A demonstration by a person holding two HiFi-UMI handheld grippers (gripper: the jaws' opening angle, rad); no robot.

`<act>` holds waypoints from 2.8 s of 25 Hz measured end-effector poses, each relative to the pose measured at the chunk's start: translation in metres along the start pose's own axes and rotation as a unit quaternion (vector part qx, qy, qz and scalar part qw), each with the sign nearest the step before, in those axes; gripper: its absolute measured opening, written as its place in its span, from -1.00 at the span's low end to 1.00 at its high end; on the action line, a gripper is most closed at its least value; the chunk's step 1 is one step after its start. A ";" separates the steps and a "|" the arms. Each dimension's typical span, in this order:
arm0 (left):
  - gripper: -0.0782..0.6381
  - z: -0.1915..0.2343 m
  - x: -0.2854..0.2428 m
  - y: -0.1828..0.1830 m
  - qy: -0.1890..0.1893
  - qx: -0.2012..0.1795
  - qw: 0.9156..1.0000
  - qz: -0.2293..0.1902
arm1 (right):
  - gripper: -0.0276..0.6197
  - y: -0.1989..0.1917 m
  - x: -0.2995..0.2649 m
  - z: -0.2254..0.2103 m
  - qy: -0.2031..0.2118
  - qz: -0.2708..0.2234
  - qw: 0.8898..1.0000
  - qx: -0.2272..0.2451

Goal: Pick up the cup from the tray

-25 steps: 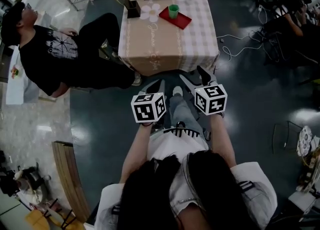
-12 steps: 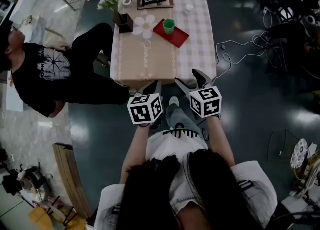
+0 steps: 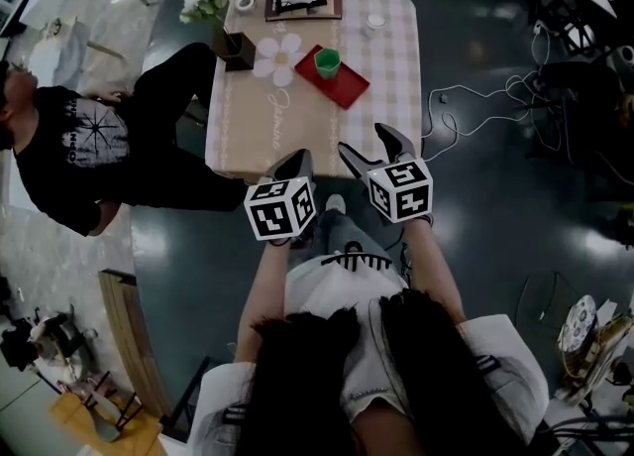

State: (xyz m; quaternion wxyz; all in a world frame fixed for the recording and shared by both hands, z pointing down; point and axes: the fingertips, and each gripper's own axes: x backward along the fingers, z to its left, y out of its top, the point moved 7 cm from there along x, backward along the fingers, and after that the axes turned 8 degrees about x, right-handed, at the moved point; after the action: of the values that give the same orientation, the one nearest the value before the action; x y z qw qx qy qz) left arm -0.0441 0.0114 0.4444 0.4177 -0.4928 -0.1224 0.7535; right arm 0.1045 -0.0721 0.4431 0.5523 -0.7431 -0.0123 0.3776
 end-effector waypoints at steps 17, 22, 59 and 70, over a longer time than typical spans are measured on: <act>-0.76 0.031 -0.068 0.088 -0.002 -0.017 1.000 0.005 | 0.20 0.053 -0.087 -0.045 -0.013 0.032 0.999 0.038; -0.76 0.042 -0.099 0.115 -0.004 -0.015 1.000 0.021 | 0.22 0.067 -0.133 -0.060 0.004 0.073 0.994 0.087; -0.76 0.095 -0.176 0.142 -0.003 0.005 0.994 0.105 | 0.21 0.039 -0.266 -0.090 0.075 0.268 0.940 0.196; -0.76 0.066 -0.175 0.134 -0.033 -0.025 0.993 0.113 | 0.21 0.036 -0.210 -0.108 0.021 0.260 0.953 0.157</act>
State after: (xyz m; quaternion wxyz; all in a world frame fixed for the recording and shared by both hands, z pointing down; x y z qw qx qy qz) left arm -0.1395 -0.1877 0.5085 0.3132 -0.4881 -0.0984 0.8087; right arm 0.0024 -0.2646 0.5394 0.5452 -0.6320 0.2521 0.4897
